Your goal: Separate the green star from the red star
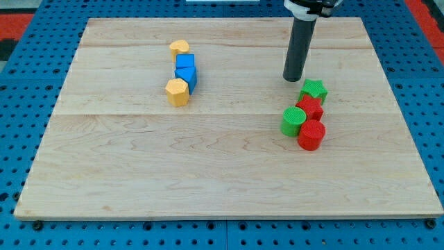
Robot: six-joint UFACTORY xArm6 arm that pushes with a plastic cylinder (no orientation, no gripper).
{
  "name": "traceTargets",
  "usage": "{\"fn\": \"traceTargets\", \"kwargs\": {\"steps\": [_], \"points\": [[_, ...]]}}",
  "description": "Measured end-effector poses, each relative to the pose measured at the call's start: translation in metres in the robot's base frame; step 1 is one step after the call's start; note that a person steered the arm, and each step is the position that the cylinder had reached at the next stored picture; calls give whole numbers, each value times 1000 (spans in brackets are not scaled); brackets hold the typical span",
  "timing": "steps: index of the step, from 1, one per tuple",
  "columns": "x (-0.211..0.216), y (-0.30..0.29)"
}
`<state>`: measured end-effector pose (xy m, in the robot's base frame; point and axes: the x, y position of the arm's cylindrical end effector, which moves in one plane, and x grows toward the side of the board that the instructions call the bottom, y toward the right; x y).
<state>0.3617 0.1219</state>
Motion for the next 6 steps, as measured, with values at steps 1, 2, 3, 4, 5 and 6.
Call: {"fn": "traceTargets", "kwargs": {"steps": [1,2,3,4,5,6], "points": [[-1,0],[-19,2],[2,1],[23,-1],[0,7],[-13,63]]}}
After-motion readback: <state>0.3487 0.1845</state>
